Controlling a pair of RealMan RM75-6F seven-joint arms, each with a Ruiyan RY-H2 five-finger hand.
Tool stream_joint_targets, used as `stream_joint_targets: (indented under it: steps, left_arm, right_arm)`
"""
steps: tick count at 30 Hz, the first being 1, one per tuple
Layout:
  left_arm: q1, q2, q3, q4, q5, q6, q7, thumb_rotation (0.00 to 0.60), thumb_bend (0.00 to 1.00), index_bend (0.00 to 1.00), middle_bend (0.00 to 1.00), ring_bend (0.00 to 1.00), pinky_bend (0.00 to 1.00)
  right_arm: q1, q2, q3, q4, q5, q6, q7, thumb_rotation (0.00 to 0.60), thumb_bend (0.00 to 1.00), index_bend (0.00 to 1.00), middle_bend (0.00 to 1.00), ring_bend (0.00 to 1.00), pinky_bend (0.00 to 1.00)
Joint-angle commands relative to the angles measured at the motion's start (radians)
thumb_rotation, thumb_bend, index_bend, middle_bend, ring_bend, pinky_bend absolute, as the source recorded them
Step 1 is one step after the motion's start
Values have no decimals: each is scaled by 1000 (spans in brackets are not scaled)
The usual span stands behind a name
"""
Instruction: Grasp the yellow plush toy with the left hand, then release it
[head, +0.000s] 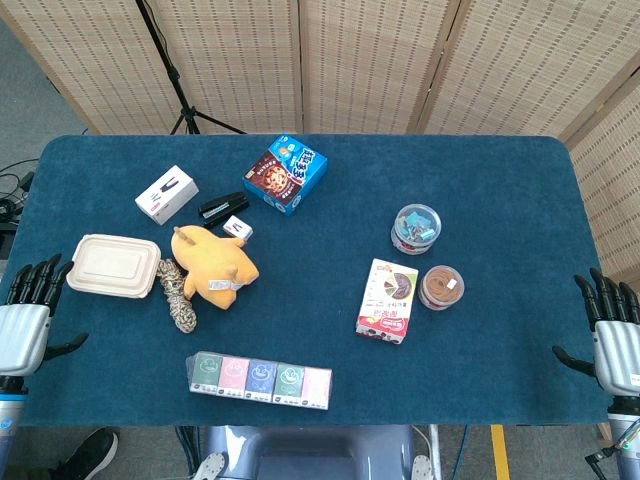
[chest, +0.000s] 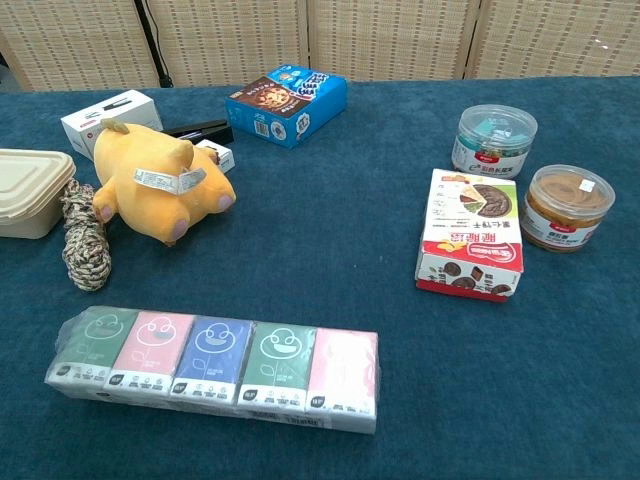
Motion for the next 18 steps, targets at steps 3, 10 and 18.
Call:
stream_joint_targets:
  steps: [3, 10, 18]
  left_arm:
    - [5, -1, -12, 10, 4, -3, -1, 600, 0, 0, 0, 0, 0]
    - [9, 6, -14, 18, 47, -2, -24, 600, 0, 0, 0, 0, 0]
    - [5, 17, -23, -12, 57, -31, -30, 600, 0, 0, 0, 0, 0]
  right_arm:
    - [0, -4, -1, 0, -6, 0, 3, 600, 0, 0, 0, 0, 0]
    - [5, 1, -4, -6, -14, -13, 23, 600, 0, 0, 0, 0, 0]
    - [10, 1, -3, -16, -2, -28, 13, 600, 0, 0, 0, 0, 0]
